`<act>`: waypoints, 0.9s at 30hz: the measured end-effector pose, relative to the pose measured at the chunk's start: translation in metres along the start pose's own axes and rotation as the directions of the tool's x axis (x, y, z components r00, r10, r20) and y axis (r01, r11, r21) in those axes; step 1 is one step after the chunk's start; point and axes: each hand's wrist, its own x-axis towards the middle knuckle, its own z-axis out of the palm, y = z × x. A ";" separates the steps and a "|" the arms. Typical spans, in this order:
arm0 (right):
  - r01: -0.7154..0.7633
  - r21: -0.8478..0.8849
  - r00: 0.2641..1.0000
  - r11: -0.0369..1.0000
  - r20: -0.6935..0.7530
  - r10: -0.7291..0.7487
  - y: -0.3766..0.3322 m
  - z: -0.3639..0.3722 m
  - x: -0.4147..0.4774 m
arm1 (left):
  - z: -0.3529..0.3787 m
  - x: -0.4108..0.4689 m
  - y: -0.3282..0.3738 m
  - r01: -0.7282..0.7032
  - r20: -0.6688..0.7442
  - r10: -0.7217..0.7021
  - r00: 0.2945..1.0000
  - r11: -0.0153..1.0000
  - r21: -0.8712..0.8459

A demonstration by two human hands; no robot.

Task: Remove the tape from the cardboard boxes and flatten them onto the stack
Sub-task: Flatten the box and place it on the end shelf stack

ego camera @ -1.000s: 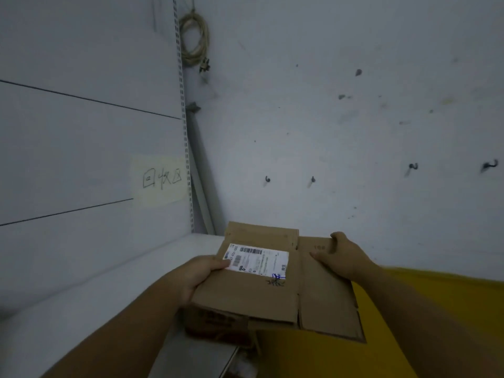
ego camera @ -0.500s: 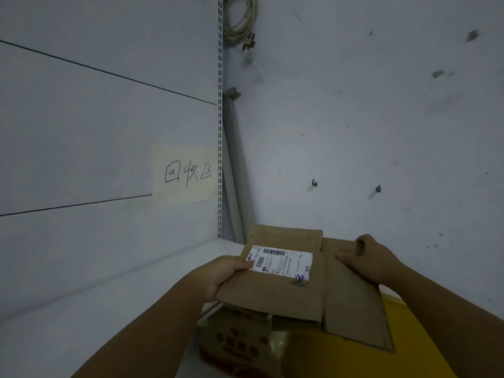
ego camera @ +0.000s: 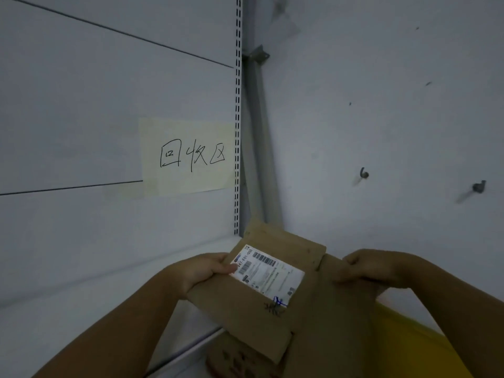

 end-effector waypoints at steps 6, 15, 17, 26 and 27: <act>0.223 0.113 0.886 0.968 0.390 -0.250 -0.007 -0.018 0.064 | 0.028 0.002 0.020 0.070 -0.172 -0.051 0.984 0.991 0.111; 0.431 0.214 0.840 0.876 0.261 -0.477 -0.035 0.003 0.140 | 0.041 -0.006 0.039 0.542 -0.703 0.086 0.706 0.573 0.615; 0.411 0.315 0.853 0.856 0.198 -0.482 -0.044 0.007 0.155 | 0.037 0.001 0.044 0.581 -0.765 0.375 0.523 0.500 0.642; 0.448 -0.323 0.843 0.834 -0.158 -0.514 -0.058 0.060 0.228 | 0.043 0.078 -0.028 0.522 -0.619 0.213 0.756 0.374 0.766; 0.474 -0.316 0.840 0.822 -0.116 -0.530 -0.063 0.064 0.231 | 0.040 0.082 -0.032 0.512 -0.629 0.270 0.729 0.394 0.763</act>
